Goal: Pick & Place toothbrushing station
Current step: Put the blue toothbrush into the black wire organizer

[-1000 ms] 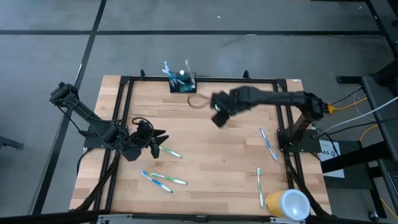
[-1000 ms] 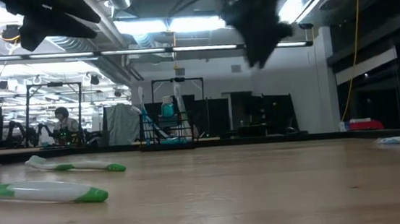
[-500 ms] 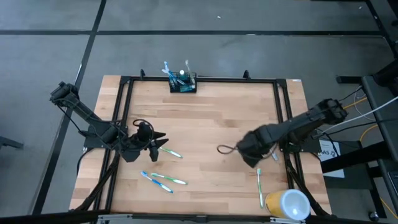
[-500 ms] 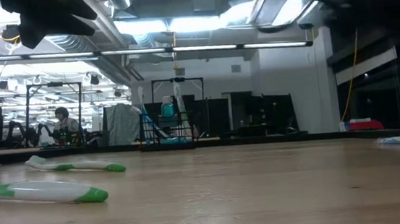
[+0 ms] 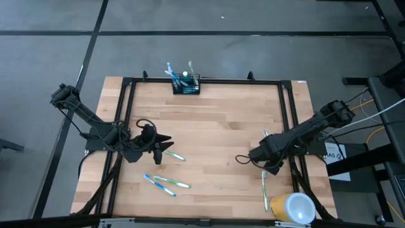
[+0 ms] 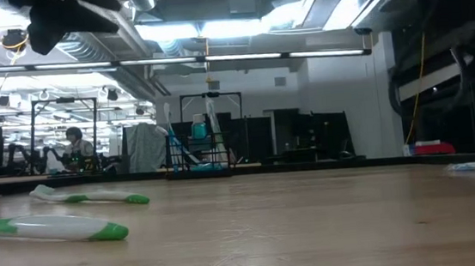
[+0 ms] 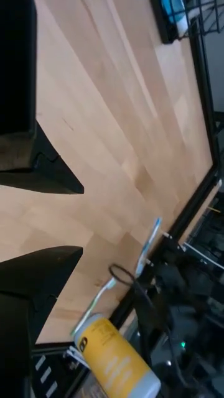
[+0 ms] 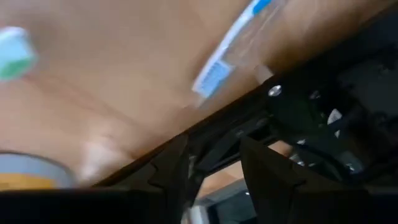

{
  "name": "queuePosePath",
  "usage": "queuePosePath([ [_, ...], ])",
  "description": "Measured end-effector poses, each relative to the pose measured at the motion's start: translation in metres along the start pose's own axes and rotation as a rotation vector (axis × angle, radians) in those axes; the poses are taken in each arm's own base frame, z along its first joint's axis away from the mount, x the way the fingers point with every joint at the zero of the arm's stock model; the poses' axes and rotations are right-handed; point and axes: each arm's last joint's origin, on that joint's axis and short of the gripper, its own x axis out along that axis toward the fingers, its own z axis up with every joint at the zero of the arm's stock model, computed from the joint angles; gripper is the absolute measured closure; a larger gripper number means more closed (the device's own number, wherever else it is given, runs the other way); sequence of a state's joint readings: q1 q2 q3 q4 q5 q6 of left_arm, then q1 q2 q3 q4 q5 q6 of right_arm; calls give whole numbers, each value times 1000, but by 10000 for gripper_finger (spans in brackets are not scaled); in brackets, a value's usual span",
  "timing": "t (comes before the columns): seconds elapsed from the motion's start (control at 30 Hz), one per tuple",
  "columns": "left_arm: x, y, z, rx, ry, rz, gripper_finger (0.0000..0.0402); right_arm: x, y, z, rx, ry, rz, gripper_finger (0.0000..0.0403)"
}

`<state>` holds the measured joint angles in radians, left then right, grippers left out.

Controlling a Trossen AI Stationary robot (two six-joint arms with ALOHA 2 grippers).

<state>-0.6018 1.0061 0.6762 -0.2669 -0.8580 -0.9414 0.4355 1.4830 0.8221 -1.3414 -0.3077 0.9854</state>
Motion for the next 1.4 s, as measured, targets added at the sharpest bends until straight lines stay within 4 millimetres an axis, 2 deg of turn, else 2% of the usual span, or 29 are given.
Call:
queuePosePath([
  [0.2,0,-3,3,-21,-23,-26,261,19,-3,4,-56,31,25,257],
  [0.43,0,-4,4,-26,-27,-29,261,26,2,9,-74,2,88,257],
  [0.8,0,-4,3,-15,-7,-45,261,42,-3,12,-38,4,93,257],
  [1.1,0,-5,2,-15,8,-57,261,47,-1,15,-19,-14,129,260],
  [1.23,0,-5,2,-15,13,-61,261,47,0,16,-19,-26,136,290],
  [1.4,-1,-5,3,-18,12,-64,261,46,5,18,-41,-45,186,380],
])
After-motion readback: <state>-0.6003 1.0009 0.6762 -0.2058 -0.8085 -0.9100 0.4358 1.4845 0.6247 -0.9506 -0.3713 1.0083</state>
